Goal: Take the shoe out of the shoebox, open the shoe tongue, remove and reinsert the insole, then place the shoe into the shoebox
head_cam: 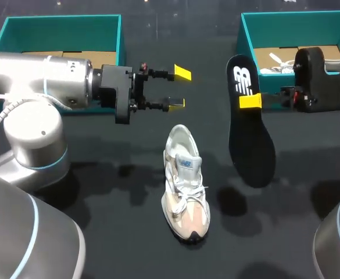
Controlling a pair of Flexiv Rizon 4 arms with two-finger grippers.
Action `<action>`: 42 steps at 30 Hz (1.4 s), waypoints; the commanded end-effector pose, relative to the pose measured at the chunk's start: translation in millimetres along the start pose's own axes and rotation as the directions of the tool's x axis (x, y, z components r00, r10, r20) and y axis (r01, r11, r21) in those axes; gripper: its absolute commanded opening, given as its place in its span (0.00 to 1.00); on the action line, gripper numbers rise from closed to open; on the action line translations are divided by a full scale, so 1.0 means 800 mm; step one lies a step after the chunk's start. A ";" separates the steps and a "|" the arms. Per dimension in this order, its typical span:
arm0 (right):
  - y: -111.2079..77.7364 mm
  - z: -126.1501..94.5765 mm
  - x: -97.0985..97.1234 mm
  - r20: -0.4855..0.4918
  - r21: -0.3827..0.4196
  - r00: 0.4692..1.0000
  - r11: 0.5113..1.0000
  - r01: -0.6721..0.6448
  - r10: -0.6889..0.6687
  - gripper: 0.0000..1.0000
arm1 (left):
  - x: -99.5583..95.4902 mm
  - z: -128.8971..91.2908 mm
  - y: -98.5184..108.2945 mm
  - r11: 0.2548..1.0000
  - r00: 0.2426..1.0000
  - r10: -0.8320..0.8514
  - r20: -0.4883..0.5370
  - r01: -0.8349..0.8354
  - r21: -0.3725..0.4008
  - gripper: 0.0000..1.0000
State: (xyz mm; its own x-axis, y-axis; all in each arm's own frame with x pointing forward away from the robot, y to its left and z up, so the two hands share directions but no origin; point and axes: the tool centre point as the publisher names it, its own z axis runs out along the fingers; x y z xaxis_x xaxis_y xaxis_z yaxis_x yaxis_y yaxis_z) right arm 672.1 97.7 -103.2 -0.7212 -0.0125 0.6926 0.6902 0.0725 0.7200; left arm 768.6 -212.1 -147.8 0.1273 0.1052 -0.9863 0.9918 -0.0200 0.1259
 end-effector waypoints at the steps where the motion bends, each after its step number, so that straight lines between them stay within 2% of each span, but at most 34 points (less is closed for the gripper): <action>1: 0.003 0.003 -0.009 -0.032 0.009 0.999 1.000 0.000 0.001 0.00 | 0.000 0.001 0.000 1.000 1.000 0.001 -0.002 -0.001 0.000 1.00; 6: 0.013 -0.006 -0.029 -0.030 -0.004 0.998 0.999 -0.051 0.051 0.00 | 0.000 0.001 0.000 1.000 1.000 0.001 -0.002 -0.001 0.000 1.00; 8: 0.012 -0.010 -0.040 -0.020 -0.003 0.993 0.994 -0.114 0.114 0.00 | 0.000 0.001 0.000 1.000 1.000 0.001 -0.002 -0.001 0.000 1.00; 11: 0.011 -0.015 -0.056 -0.018 -0.045 0.976 0.975 -0.218 0.217 0.00 | 0.000 0.001 0.000 1.000 1.000 0.001 -0.002 -0.001 0.000 1.00; 27: 0.011 -0.015 -0.056 -0.018 -0.045 0.976 0.975 -0.218 0.217 0.00 | 0.000 0.001 0.000 1.000 1.000 0.001 -0.002 -0.001 0.000 1.00; 32: 0.031 -0.018 -0.078 0.035 -0.050 0.943 0.943 -0.329 0.331 0.00 | 0.000 0.001 0.000 1.000 1.000 0.001 -0.002 -0.001 0.000 1.00; 36: 0.056 -0.017 -0.103 0.017 -0.051 0.913 0.913 -0.406 0.407 0.00 | 0.000 0.001 0.000 1.000 1.000 0.001 -0.002 -0.001 0.000 1.00; 37: 0.061 -0.016 -0.107 0.047 -0.046 0.910 0.911 -0.410 0.412 0.00 | 0.000 0.001 0.000 1.000 1.000 0.001 -0.002 -0.001 0.000 1.00; 42: 0.061 -0.016 -0.107 0.047 -0.046 0.910 0.911 -0.410 0.412 0.00 | 0.000 0.001 0.000 1.000 1.000 0.001 -0.002 -0.001 0.000 1.00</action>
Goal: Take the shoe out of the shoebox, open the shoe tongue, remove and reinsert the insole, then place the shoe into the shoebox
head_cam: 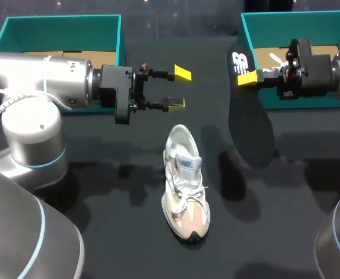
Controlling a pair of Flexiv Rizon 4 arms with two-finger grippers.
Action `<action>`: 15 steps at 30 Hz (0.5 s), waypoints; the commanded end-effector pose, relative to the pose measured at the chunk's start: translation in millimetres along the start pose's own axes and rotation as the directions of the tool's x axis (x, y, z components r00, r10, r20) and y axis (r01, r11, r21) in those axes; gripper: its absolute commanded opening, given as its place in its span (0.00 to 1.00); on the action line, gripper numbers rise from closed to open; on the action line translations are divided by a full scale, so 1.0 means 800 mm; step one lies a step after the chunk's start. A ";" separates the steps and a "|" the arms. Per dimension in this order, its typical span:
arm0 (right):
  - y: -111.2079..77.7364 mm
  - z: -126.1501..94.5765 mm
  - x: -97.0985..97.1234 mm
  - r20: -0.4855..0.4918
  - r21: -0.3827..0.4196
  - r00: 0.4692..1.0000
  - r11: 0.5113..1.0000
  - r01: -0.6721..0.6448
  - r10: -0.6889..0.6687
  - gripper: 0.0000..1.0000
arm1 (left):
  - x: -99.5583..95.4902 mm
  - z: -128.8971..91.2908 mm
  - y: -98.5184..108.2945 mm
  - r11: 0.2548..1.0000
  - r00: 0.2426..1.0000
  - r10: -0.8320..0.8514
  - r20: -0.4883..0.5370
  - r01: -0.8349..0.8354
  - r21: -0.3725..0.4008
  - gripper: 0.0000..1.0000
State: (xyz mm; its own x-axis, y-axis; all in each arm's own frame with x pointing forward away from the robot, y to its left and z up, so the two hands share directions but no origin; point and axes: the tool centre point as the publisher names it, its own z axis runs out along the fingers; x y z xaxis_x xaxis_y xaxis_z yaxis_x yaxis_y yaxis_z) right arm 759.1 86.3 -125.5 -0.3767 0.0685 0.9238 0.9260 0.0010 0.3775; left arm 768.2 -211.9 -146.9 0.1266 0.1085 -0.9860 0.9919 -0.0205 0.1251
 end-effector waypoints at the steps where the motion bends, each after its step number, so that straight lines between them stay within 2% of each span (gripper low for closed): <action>1: 0.010 0.004 -0.005 -0.003 0.024 1.000 1.000 -0.003 0.003 0.00 | 0.001 0.001 0.000 1.000 1.000 0.002 0.002 -0.002 -0.001 1.00; 5: 0.010 0.004 -0.005 -0.003 0.024 1.000 1.000 -0.003 0.003 0.00 | 0.003 0.005 0.000 1.000 1.000 0.003 0.003 -0.003 -0.002 1.00; 10: 0.030 0.030 -0.022 -0.030 0.037 0.996 0.996 -0.082 0.083 0.00 | 0.010 0.019 -0.002 1.000 0.999 -0.022 0.039 0.022 -0.004 1.00; 15: 0.034 0.050 -0.033 -0.043 0.047 0.989 0.989 -0.140 0.142 0.00 | 0.012 0.035 -0.006 1.000 0.998 -0.025 0.057 0.026 -0.007 1.00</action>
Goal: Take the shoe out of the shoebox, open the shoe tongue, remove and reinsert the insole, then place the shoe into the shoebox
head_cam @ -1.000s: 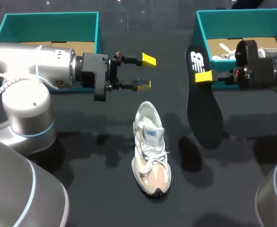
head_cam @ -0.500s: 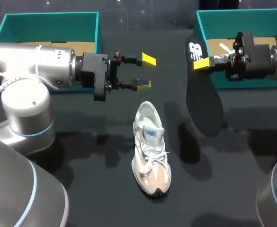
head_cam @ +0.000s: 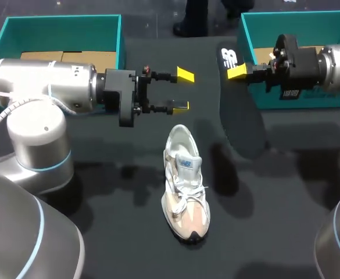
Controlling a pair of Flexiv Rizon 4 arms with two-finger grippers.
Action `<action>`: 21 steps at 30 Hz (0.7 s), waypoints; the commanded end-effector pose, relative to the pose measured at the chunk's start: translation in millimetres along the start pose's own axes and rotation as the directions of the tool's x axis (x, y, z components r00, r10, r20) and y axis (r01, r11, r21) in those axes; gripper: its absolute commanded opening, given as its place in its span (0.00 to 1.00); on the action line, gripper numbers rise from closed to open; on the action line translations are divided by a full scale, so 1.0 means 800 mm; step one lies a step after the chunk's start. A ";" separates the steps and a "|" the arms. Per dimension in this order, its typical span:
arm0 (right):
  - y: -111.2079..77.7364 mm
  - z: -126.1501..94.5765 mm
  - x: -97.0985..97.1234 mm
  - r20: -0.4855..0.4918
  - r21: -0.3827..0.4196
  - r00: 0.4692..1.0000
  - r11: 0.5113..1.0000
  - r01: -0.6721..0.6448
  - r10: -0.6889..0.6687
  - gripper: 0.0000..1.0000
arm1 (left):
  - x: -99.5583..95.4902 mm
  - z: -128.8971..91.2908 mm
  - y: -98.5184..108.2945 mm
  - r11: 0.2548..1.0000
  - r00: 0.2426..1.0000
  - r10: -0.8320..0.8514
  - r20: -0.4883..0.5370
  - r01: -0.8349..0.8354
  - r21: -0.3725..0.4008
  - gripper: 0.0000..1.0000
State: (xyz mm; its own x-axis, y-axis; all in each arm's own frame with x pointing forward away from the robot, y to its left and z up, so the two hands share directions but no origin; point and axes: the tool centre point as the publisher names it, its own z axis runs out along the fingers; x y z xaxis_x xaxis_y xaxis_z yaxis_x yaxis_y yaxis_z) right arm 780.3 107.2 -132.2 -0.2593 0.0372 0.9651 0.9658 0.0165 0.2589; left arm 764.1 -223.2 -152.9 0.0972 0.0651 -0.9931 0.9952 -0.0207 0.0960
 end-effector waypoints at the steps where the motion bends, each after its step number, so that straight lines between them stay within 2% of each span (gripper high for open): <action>1: 0.016 0.023 -0.020 -0.014 0.018 0.999 0.999 -0.034 0.035 0.00 | 0.009 0.024 -0.001 1.000 1.000 0.006 0.012 -0.005 -0.010 1.00; 4: 0.015 0.026 -0.031 -0.023 0.011 0.996 0.996 -0.090 0.090 0.00 | 0.013 0.032 -0.001 0.999 1.000 -0.002 0.014 0.002 -0.032 1.00; 15: 0.015 0.030 -0.032 -0.028 0.021 0.994 0.994 -0.103 0.103 0.00 | 0.016 0.035 -0.001 0.999 1.000 0.001 0.008 -0.001 -0.041 1.00; 17: 0.016 0.035 -0.033 -0.025 0.020 0.992 0.992 -0.127 0.127 0.00 | 0.017 0.039 -0.001 0.999 1.000 0.006 0.011 -0.006 -0.047 0.71; 19: 0.016 0.037 -0.036 -0.022 0.017 0.988 0.988 -0.152 0.153 0.00 | 0.018 0.044 -0.001 0.999 1.000 0.008 0.018 -0.007 -0.053 0.71; 20: 0.016 0.038 -0.036 -0.028 0.018 0.986 0.987 -0.162 0.162 0.00 | 0.018 0.045 -0.001 0.998 1.000 0.010 0.019 -0.009 -0.054 0.61; 21: 0.015 0.040 -0.037 -0.027 0.017 0.984 0.985 -0.174 0.175 0.00 | 0.020 0.047 0.000 0.998 1.000 0.013 0.019 -0.011 -0.058 0.55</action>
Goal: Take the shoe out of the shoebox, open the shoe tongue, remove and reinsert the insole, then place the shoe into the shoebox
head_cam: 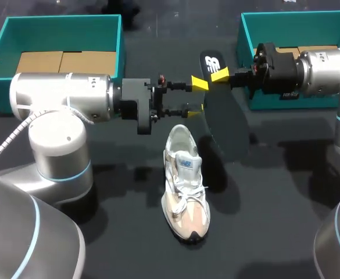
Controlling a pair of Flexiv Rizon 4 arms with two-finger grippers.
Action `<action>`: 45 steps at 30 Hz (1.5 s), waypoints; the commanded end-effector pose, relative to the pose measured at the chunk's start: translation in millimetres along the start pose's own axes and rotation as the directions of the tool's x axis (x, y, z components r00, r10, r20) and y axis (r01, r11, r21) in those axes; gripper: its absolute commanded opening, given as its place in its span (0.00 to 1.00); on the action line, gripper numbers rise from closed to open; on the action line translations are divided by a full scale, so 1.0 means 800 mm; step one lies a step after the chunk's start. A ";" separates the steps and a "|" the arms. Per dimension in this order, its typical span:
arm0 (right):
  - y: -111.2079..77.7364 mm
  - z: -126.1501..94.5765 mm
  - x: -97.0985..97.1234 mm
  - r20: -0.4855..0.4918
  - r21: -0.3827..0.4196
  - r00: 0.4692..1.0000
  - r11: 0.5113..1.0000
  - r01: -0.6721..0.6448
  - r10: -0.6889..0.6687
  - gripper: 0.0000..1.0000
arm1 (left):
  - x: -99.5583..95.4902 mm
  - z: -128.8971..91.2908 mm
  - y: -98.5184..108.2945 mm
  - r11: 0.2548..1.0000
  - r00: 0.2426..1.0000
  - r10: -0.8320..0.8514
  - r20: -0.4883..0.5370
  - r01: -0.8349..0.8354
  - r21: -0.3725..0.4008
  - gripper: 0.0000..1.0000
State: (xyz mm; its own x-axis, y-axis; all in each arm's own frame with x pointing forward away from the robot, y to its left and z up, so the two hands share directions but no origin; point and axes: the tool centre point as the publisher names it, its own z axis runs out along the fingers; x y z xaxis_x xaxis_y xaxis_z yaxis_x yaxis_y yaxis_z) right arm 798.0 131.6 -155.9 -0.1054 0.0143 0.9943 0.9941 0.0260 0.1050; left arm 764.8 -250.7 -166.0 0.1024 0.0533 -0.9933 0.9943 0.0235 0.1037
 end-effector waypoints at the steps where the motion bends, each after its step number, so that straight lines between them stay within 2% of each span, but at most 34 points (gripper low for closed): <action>1: 0.001 0.009 -0.004 0.001 0.003 0.999 0.999 -0.036 0.036 0.00 | 0.007 0.013 0.000 1.000 1.000 0.007 0.009 -0.007 -0.015 0.54; 4: 0.000 0.012 -0.006 0.002 0.001 0.998 0.998 -0.063 0.063 0.00 | 0.010 0.017 0.001 1.000 1.000 0.009 0.009 -0.009 -0.019 0.57; 7: 0.000 0.013 -0.007 0.002 -0.002 0.997 0.997 -0.078 0.078 0.00 | 0.013 0.020 0.003 1.000 1.000 0.012 0.006 -0.012 -0.022 0.49; 15: 0.000 0.015 -0.010 0.010 -0.002 0.994 0.994 -0.111 0.111 0.00 | 0.013 0.026 0.004 0.999 1.000 0.020 0.011 -0.020 -0.029 0.48; 23: -0.001 0.018 -0.012 0.004 -0.006 0.993 0.993 -0.117 0.117 0.00 | 0.015 0.031 0.003 0.998 0.999 0.035 0.000 -0.035 -0.049 0.36; 28: -0.003 0.019 -0.013 0.002 -0.010 0.993 0.993 -0.121 0.121 0.00 | 0.017 0.032 0.003 0.997 0.999 0.039 -0.005 -0.039 -0.072 0.24; 35: -0.004 0.020 -0.013 0.003 -0.020 0.992 0.992 -0.129 0.129 0.00 | 0.019 0.036 0.000 0.995 0.999 0.045 -0.010 -0.046 -0.084 0.28; 37: -0.004 0.020 -0.013 0.001 -0.021 0.992 0.991 -0.130 0.130 0.00 | 0.019 0.036 0.000 0.995 0.999 0.047 -0.012 -0.048 -0.087 0.18; 39: -0.005 0.021 -0.014 -0.001 -0.022 0.992 0.991 -0.130 0.130 0.00 | 0.019 0.037 0.000 0.995 0.999 0.049 -0.014 -0.050 -0.092 0.00; 45: -0.007 0.021 -0.015 -0.006 -0.022 0.992 0.991 -0.130 0.130 0.00 | 0.019 0.037 -0.003 0.994 0.998 0.055 -0.017 -0.056 -0.090 0.00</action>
State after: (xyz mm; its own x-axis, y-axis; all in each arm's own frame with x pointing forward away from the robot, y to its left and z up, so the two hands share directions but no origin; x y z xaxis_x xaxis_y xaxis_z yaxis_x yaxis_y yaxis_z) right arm 795.0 146.9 -168.8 0.0247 0.0117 0.9996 0.9997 0.0053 -0.0248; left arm 766.7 -277.6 -182.9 0.1562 0.0664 -0.9855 0.9807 0.1085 0.1627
